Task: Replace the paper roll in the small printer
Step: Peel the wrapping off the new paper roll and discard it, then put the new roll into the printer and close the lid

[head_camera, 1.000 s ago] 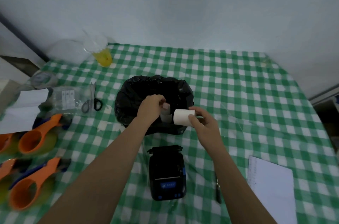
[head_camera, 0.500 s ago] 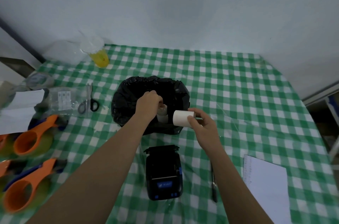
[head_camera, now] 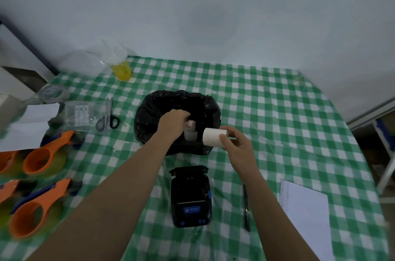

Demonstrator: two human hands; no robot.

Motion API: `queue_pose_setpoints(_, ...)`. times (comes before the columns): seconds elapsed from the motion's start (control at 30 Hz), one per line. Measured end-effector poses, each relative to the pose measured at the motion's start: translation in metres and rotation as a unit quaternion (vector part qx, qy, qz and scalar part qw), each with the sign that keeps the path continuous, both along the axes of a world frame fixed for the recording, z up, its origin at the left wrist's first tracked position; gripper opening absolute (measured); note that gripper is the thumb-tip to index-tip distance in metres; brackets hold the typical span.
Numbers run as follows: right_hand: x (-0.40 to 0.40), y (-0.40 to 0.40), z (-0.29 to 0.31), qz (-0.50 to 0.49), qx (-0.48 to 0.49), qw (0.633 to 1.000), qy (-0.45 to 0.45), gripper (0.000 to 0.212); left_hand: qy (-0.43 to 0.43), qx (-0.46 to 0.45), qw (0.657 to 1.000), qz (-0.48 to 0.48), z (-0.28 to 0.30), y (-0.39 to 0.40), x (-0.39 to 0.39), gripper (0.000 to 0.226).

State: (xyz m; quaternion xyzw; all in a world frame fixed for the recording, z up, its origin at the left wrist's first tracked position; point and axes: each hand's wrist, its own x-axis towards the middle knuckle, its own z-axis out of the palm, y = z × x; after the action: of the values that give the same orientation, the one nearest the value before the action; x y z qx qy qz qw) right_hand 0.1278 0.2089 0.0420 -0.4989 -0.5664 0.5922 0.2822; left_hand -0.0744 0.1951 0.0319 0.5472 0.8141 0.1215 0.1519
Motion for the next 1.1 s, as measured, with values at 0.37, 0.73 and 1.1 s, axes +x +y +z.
queue_pose_setpoints(0.37, 0.004, -0.022, 0.020, 0.001, -0.028, 0.998, 0.064, 0.020, -0.295, 0.037, 0.955, 0.004, 0.052, -0.051, 0.031, 0.033)
queue_pose_setpoints(0.73, 0.012, -0.080, 0.013, 0.018, -0.179, 0.973, 0.142, 0.018, -0.409, 0.040, 0.912, 0.012, 0.046, -0.135, 0.056, 0.059)
queue_pose_setpoints(1.1, 0.024, -0.103, 0.015, 0.154, 0.002, 0.988, 0.020, 0.026, -0.458, 0.079, 0.885, 0.042, 0.039, -0.168, 0.058, 0.038)
